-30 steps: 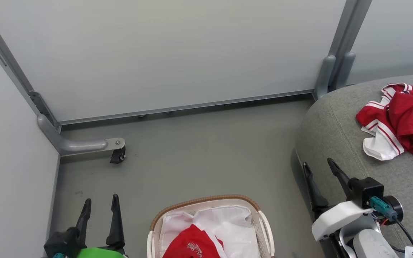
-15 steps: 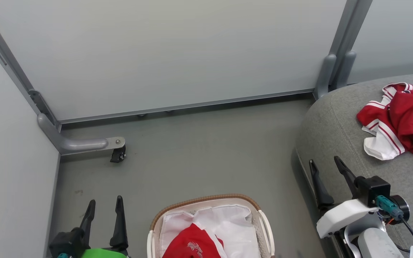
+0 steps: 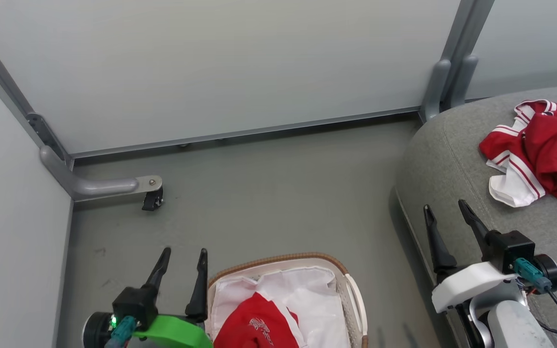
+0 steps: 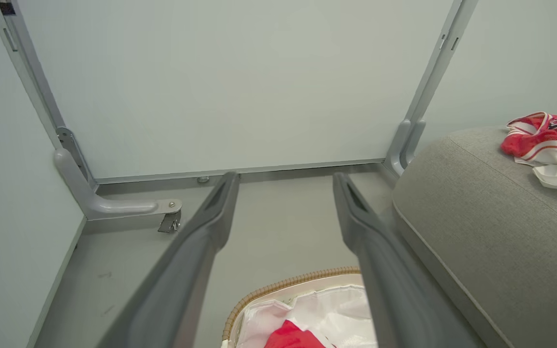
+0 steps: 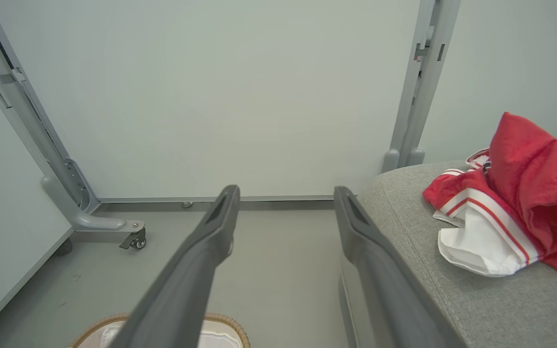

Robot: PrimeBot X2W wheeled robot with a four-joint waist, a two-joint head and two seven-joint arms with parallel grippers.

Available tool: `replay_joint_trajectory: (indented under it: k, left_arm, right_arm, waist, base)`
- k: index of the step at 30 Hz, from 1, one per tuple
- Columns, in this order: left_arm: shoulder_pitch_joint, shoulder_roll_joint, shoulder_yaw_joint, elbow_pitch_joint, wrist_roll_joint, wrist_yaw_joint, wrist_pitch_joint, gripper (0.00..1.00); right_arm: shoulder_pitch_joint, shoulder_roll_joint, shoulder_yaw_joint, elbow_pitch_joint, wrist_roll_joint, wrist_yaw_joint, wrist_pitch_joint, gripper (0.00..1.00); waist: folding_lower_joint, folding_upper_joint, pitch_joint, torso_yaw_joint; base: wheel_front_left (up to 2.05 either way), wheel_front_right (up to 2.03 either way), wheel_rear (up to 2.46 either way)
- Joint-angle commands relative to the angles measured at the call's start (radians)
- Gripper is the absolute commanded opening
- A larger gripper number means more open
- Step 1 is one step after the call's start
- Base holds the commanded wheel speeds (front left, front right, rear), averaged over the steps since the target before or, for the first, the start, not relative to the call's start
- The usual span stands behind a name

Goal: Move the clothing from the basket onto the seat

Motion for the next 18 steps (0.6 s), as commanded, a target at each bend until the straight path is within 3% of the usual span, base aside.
replay_joint_trajectory:
  k: [1,7,13,18]
  left_arm:
    - [-0.035,0.001,-0.016,0.023,0.012,-0.006,0.001,1.0]
    - [-0.161,0.002,-0.121,0.223,0.022,-0.013,0.001,1.0]
    - [-0.285,0.002,-0.267,0.494,-0.028,-0.016,0.016,1.0]
    - [-0.355,0.003,-0.364,0.623,-0.087,-0.016,0.039,1.0]
  right_arm:
    - [-0.018,-0.003,0.003,-0.009,-0.017,-0.001,0.0,1.0]
    - [-0.074,-0.003,0.021,-0.034,-0.042,-0.001,0.0,1.0]
    - [-0.131,-0.003,0.048,-0.047,-0.02,-0.001,0.0,1.0]
    - [-0.173,-0.003,0.064,-0.056,-0.007,-0.001,0.0,1.0]
  waist:
    - [0.0,0.0,0.036,-0.012]
    - [0.0,0.0,0.144,-0.04]
    - [0.0,0.0,0.256,-0.076]
    - [0.0,0.0,0.349,-0.102]
  base:
    - [0.0,0.0,0.0]
    - [0.0,0.0,0.0]
    - [0.0,0.0,0.0]
    - [0.0,0.0,0.0]
